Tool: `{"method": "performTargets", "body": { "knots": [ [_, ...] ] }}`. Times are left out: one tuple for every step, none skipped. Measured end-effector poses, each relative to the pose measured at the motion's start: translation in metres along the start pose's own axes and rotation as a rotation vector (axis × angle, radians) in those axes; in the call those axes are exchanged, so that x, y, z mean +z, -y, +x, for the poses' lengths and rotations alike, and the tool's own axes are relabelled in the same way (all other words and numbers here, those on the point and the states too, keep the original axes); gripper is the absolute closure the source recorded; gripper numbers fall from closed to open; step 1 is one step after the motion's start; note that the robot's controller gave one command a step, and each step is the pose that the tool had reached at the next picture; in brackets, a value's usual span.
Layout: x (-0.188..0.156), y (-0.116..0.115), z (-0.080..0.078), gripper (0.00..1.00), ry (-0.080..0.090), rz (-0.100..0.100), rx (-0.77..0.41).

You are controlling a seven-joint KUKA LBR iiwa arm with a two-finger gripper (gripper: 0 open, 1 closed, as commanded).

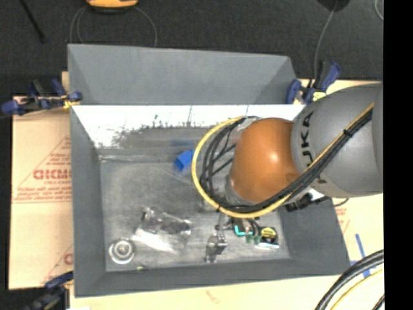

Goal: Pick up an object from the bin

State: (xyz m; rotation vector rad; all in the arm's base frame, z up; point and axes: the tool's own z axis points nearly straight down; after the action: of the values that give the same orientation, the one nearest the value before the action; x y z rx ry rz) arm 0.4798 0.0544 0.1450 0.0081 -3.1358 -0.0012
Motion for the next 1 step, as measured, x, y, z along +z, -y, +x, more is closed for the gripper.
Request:
{"method": "performTargets", "body": {
  "knots": [
    [0.0722,-0.0618,-0.0040,0.00,0.020,-0.002,0.114]
  ]
}}
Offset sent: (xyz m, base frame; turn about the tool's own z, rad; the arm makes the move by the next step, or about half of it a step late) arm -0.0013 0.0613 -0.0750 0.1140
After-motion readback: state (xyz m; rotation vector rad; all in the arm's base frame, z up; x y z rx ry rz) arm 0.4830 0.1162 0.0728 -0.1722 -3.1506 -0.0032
